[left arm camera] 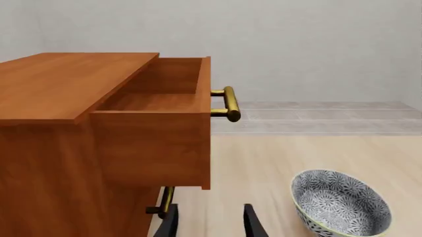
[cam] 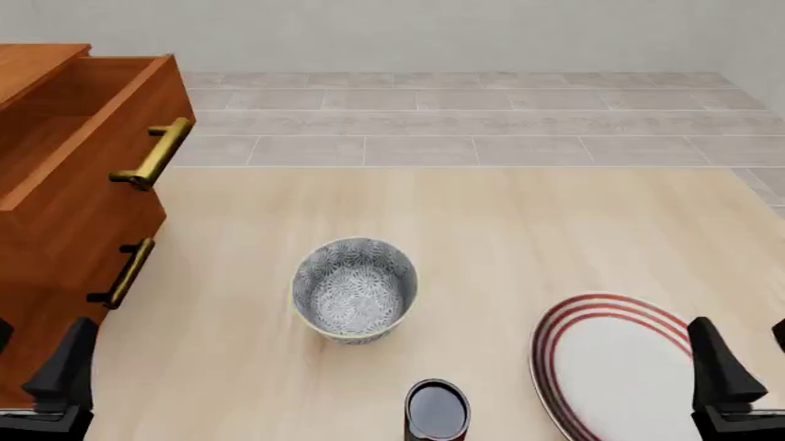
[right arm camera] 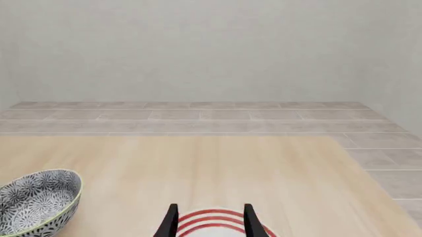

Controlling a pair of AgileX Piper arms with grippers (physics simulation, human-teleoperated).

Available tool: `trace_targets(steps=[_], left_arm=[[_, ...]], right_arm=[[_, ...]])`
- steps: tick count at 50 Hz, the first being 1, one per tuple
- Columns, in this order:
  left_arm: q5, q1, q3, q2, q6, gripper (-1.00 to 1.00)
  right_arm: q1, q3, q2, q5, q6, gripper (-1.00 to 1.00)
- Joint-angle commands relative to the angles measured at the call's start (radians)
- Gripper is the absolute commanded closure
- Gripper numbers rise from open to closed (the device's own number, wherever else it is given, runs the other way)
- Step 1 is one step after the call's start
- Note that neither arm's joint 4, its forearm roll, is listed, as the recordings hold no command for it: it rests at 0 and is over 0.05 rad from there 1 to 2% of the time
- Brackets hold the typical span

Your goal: Put the bowl on top of the cabinet.

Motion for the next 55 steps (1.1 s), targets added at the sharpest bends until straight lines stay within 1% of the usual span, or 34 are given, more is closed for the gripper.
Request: trace_targets(steps=[1,12,15,21,25,30,39,55], left_arm=[[-0.001,-0.003,-0.004,0.005,0.001,-1.0],[-0.002,-0.015,-0.004,0.003,0.019,-1.0],[-0.004,-0.038,-0.005,0.006,0.033,-1.0],[-0.026,-0.073,-0.008,0.034,0.029,-1.0],[-0.043,-0.121,-0.008,0.059,0.05,-1.0],[-0.029,-0.143,-0.01,0.049,0.046,-1.0],[-0.019,-0.201,-0.012,0.059,0.063,-1.0],[-0.048,-0.237,-0.017,0.118,0.054,-1.0]], right_arm=[[-0.002,-0.005,0.003,0.003,0.0,-1.0],[-0.003,-0.003,0.006,-0.002,-0.001,-1.0],[0.002,-0.003,0.008,-0.004,0.0,-1.0],[0.003,-0.002,0.007,-0.005,-0.002,-1.0],[0.003,-0.001,0.006,-0.005,-0.002,-1.0],[0.001,-0.001,0.003,-0.004,-0.003,-1.0],[0.0,-0.001,0.003,-0.004,0.003,-1.0],[-0.003,0.0,0.01,-0.008,0.006,-1.0]])
